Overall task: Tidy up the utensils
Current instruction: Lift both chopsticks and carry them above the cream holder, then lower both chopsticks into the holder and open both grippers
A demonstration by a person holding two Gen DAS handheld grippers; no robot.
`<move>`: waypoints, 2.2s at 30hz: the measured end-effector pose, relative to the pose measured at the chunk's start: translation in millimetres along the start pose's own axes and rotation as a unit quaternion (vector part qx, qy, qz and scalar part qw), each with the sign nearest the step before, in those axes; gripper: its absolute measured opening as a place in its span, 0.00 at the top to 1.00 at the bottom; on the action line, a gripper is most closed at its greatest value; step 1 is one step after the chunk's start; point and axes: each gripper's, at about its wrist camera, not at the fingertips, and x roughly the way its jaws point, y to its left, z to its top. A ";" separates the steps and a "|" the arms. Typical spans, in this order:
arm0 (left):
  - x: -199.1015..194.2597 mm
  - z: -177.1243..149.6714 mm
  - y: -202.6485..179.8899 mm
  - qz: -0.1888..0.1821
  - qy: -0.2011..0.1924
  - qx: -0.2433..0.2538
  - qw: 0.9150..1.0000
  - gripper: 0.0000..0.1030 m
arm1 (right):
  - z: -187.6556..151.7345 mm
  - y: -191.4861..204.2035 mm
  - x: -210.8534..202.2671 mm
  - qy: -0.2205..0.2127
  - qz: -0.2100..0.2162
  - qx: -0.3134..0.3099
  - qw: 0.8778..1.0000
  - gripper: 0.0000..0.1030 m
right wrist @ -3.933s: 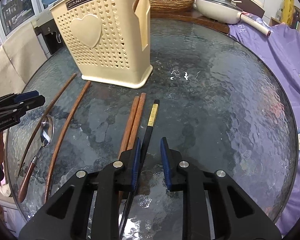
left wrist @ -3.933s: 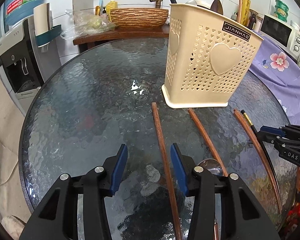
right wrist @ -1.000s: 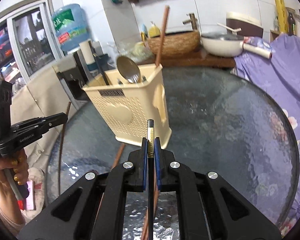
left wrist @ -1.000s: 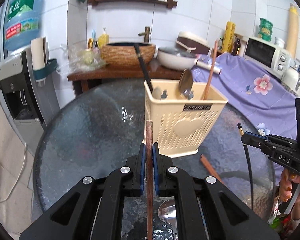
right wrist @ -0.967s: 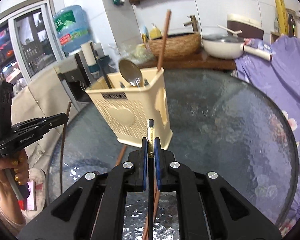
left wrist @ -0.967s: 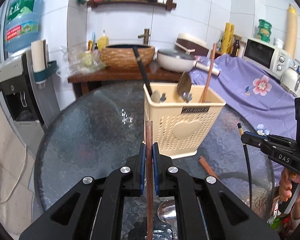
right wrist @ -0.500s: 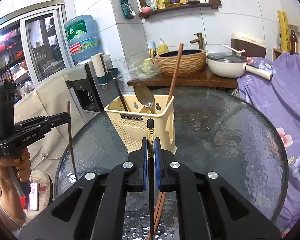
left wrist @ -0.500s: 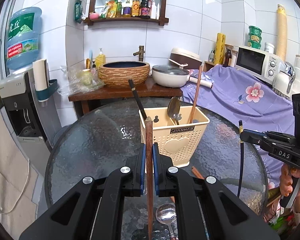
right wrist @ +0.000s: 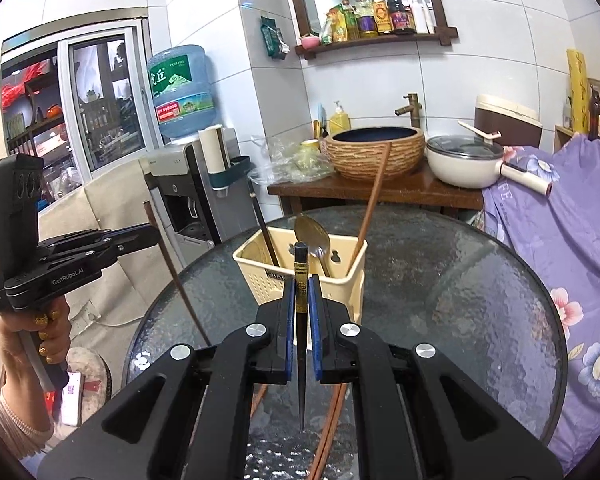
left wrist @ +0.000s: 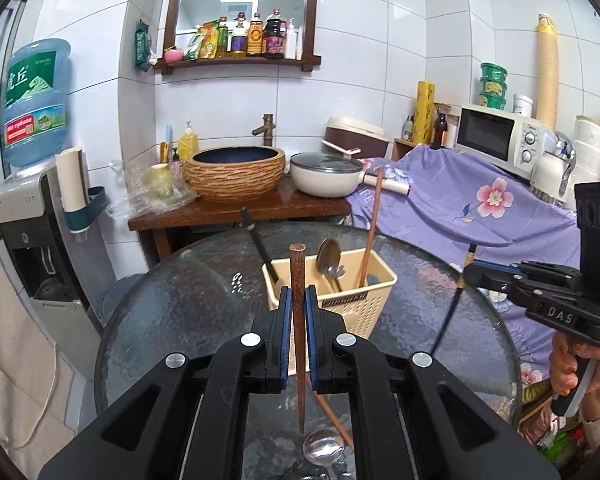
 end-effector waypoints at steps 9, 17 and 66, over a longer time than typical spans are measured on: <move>-12.8 52.7 -0.3 -0.054 -0.016 -0.010 0.998 0.94 | 61.3 12.9 -8.5 -0.023 0.021 -0.017 0.999 0.93; -23.5 112.2 -5.8 -0.036 -0.063 -0.012 0.997 0.94 | 129.6 24.1 -16.9 -0.058 0.001 -0.037 0.998 0.93; 101.0 39.4 7.5 0.051 -0.005 -0.053 0.997 0.87 | 69.6 -15.9 88.9 -0.024 -0.071 -0.020 0.997 0.92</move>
